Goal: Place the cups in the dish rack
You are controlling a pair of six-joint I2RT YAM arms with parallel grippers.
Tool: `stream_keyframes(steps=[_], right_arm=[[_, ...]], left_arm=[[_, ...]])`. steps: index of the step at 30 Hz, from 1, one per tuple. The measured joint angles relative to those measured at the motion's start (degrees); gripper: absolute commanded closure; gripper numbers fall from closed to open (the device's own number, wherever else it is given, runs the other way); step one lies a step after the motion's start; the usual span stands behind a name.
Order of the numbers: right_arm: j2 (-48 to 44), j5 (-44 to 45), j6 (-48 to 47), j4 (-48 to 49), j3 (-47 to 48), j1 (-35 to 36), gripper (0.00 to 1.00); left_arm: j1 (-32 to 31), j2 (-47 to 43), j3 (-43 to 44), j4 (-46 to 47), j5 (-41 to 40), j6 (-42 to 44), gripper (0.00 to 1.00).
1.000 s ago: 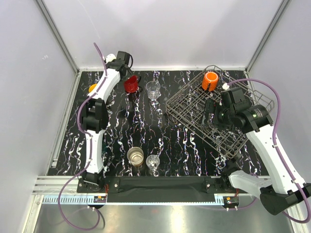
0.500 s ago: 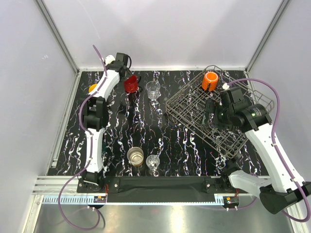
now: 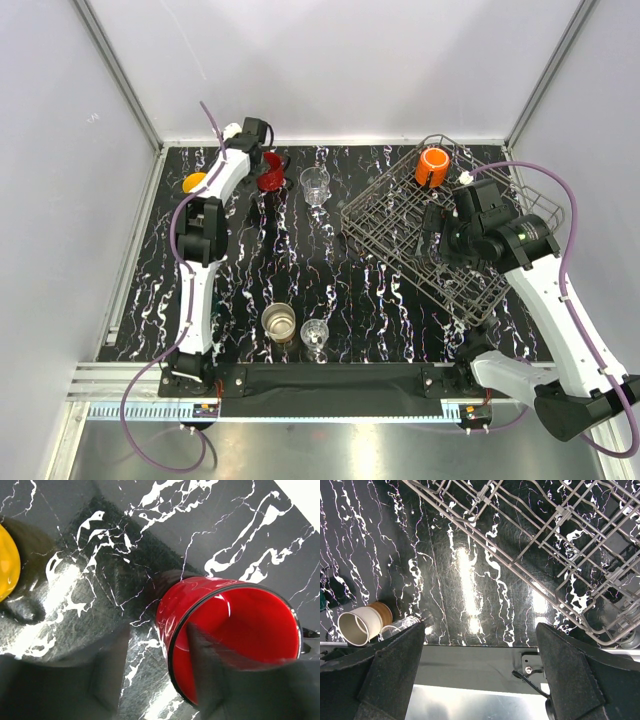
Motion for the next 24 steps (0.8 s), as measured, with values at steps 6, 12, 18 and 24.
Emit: stream_keyframes(steps=[6, 12, 18, 24], right_arm=[[0.4, 0.1, 0.2, 0.0, 0.0, 0.0, 0.0], [0.8, 0.1, 0.2, 0.0, 0.3, 0.0, 0.0], [2.4, 0.1, -1.0, 0.1, 1.9, 0.0, 0.0], [2.7, -0.8, -2.9, 0.1, 2.6, 0.0, 0.0]], left_arm=[[0.7, 0.4, 0.5, 1.0, 1.8, 0.9, 0.91], [2.1, 0.9, 1.9, 0.4, 4.8, 2.3, 1.0], [3.1, 0.5, 2.1, 0.2, 10.5, 4.8, 1.0], [3.2, -9.9, -5.6, 4.5, 17.9, 8.9, 1.0]])
